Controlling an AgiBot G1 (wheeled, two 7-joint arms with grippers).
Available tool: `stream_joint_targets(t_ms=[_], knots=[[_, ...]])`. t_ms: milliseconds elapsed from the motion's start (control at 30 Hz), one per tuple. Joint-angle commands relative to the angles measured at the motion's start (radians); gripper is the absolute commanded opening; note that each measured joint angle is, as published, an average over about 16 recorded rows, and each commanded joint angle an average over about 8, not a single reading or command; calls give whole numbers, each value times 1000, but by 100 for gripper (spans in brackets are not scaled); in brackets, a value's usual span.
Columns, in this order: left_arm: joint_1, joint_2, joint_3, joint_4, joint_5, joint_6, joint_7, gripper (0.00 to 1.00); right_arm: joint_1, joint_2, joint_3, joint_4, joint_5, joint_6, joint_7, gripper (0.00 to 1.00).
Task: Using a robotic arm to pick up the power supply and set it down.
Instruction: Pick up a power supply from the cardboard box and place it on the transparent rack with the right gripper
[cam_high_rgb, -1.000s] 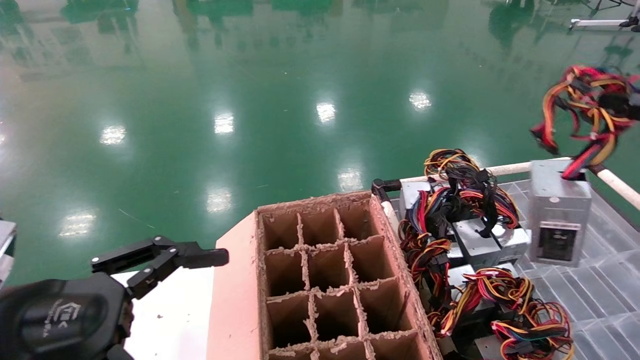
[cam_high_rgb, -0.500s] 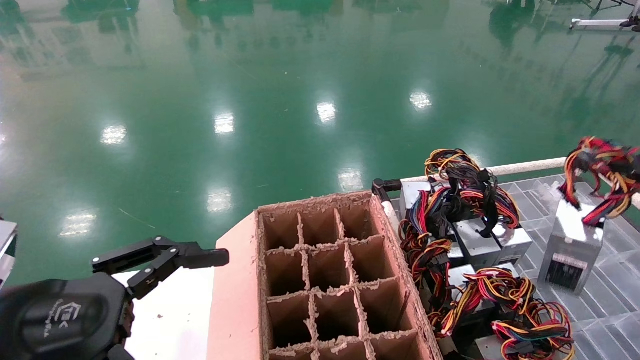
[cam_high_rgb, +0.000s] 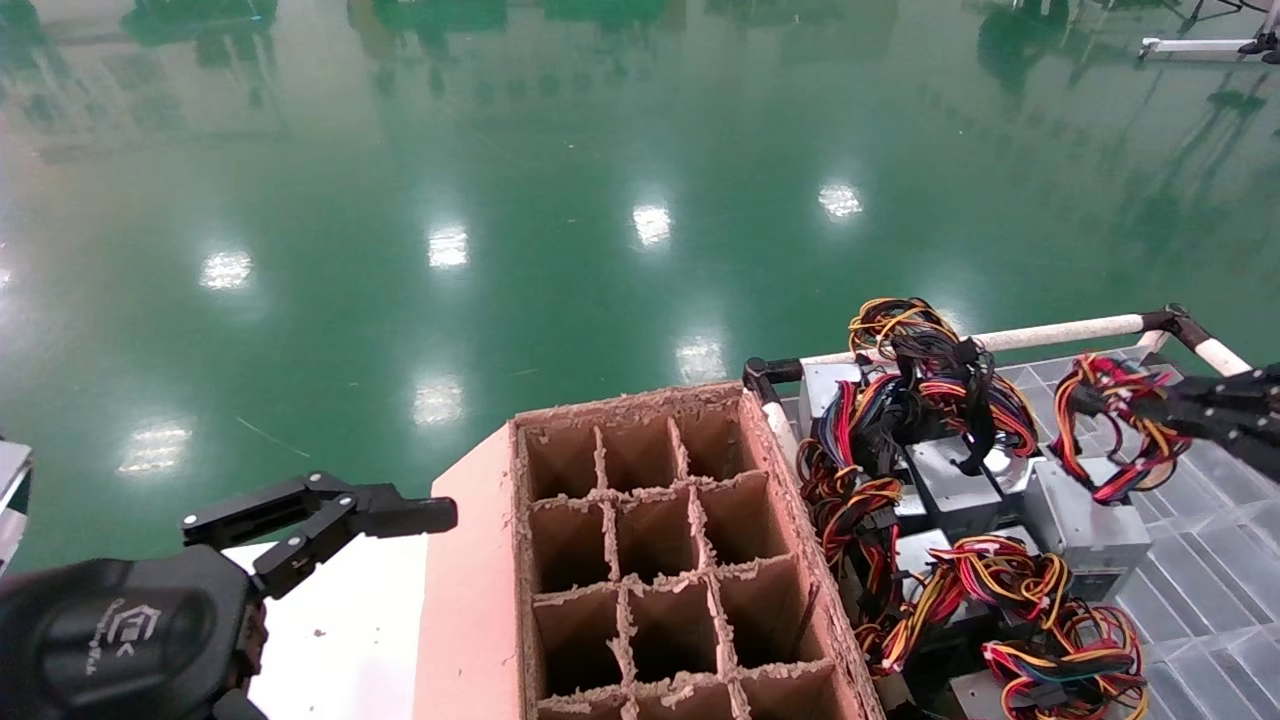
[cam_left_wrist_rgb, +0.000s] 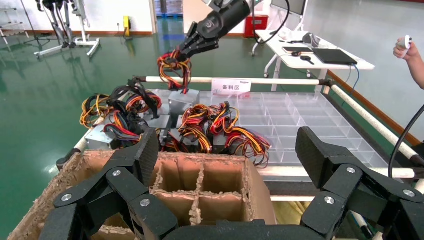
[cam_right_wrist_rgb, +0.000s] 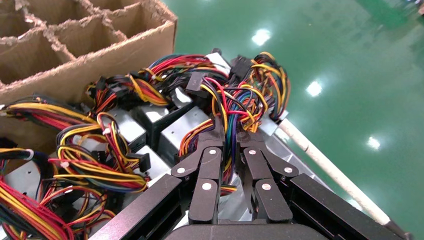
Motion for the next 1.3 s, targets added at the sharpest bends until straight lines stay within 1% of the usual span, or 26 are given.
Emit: stream_joint_targets(t_ms=[33, 200, 400, 767, 1033, 1300], knots=[[0, 0, 0, 0, 0, 0, 0, 100, -1, -10, -6, -15, -6, 1, -14, 0], [0, 0, 0, 0, 0, 0, 0, 100, -23, -24, 0, -73, 6, 12, -33, 0], [0, 0, 0, 0, 0, 0, 0, 100, -68, -30, 31, -157, 53, 26, -36, 0], [0, 0, 0, 0, 0, 0, 0, 100, -175, -47, 149, -291, 215, 37, -1, 0], [0, 0, 0, 0, 0, 0, 0, 100, -245, -67, 223, -314, 313, 50, 9, 0], [0, 0, 0, 0, 0, 0, 0, 100, -312, -79, 255, -299, 352, 44, 12, 0]])
